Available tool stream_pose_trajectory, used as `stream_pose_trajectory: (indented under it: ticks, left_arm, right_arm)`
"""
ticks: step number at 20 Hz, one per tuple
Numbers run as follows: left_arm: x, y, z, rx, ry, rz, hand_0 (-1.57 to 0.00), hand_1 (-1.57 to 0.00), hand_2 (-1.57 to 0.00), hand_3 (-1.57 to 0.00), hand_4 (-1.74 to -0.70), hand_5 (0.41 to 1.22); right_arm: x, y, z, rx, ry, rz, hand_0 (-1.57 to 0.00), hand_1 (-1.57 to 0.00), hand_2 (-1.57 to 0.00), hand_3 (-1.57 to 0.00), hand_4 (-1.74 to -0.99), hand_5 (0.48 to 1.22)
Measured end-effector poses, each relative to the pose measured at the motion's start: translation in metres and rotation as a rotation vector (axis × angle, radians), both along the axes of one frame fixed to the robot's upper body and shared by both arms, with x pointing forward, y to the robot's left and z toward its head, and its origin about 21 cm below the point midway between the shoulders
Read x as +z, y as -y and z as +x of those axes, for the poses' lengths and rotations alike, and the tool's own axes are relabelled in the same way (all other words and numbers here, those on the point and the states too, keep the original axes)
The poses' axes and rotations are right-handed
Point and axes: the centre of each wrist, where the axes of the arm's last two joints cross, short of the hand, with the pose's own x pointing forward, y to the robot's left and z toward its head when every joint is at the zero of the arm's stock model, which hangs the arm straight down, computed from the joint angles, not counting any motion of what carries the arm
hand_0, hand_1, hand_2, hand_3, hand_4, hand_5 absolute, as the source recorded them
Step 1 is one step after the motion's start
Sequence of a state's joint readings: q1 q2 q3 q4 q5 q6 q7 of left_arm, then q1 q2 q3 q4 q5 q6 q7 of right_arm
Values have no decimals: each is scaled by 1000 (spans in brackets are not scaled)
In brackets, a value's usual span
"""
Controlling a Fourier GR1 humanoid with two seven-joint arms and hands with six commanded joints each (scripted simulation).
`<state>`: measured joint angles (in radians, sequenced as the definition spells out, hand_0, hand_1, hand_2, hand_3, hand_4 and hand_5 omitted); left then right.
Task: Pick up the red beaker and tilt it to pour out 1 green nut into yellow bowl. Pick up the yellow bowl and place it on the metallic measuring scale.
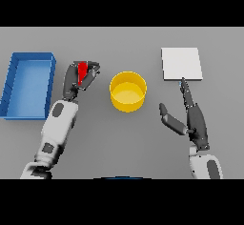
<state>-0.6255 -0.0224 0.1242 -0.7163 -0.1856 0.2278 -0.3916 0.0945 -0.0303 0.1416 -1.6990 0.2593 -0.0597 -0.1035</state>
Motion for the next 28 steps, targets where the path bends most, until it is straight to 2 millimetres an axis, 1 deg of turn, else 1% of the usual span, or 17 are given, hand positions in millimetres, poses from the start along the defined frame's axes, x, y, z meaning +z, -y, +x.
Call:
stream_pose_trajectory:
  ticks: [1,3,6,8,9,10,11,12,16,17,19,21,23,24,25,27,28]
  left_arm:
    - [3,-2,2,1,4,6,-1485,-1488,-1488,-1451,-1697,1127]
    - [17,-5,9,1,35,35,-1516,-1518,-1518,-1494,-1713,1125]
    - [33,-8,10,-37,75,117,-1543,-1544,-1544,-1532,-1726,1130]
    - [48,-12,15,-80,94,236,-1553,-1554,-1554,-1546,-1732,1137]
    - [58,-11,18,-106,105,319,-1557,-1557,-1557,-1551,-1734,1139]
    - [65,-14,19,-140,121,424,-1559,-1560,-1560,-1555,-1735,1136]
    - [70,-14,18,-172,126,484,-1559,-1560,-1560,-1555,-1735,1132]
    - [73,-13,16,-195,128,523,-1559,-1560,-1560,-1555,-1735,1127]
    - [80,-7,6,-248,131,601,-1562,-1562,-1562,-1558,-1736,1144]
    - [88,-3,8,-259,122,655,-1564,-1564,-1564,-1561,-1737,1149]
    - [103,7,14,-290,139,813,-1566,-1566,-1566,-1564,-1739,1153]
    - [114,19,19,-355,161,986,-1568,-1568,-1568,-1567,-1739,1177]
    - [121,34,24,-414,169,1136,-1569,-1569,-1569,-1568,-1740,1193]
    - [127,37,25,-440,180,1208,-1569,-1570,-1569,-1569,-1740,1199]
    - [131,42,26,-480,194,1288,-1570,-1570,-1570,-1569,-1689,1203]
    - [132,53,27,-535,181,1431,-1570,-1570,-1570,-1570,-1612,1210]
    - [138,59,31,-545,176,1494,-1570,-1570,-1570,-1570,-1582,1212]
  right_arm:
    - [1,-2,1,0,6,2,1,1,1,1,-1175,667]
    - [-6,-2,0,-8,-6,-11,1,1,1,1,-1141,660]
    - [-7,1,-2,-20,12,-42,1,1,1,1,-1108,656]
    - [-4,2,1,-22,22,-55,1,1,1,1,-1101,658]
    - [-3,-2,2,-19,20,-51,1,1,1,1,-1095,660]
    - [-3,1,1,-17,25,-60,1,1,1,1,-1092,661]
    - [-3,0,1,-20,27,-61,1,1,1,1,-1092,663]
    - [-4,0,-4,-14,32,-46,1,1,1,1,-1092,667]
    - [-2,-1,-3,-20,11,-57,1,1,1,1,-1096,666]
    - [-4,0,-4,-11,14,-61,1,1,1,1,-1096,670]
    - [0,0,-2,4,20,-47,1,1,1,1,-1069,685]
    - [0,-5,0,14,24,-47,1,1,1,1,-1056,692]
    - [-5,-3,-2,7,20,-64,1,1,1,1,-1062,691]
    - [-4,-6,-2,11,28,-53,1,1,1,1,-1068,689]
    - [-1,-1,-1,-1,37,-59,1,1,1,1,-1070,686]
    - [-3,-5,-5,15,38,-53,1,1,1,1,-1063,681]
    - [-2,-7,-3,12,36,-35,1,1,1,1,-1063,681]
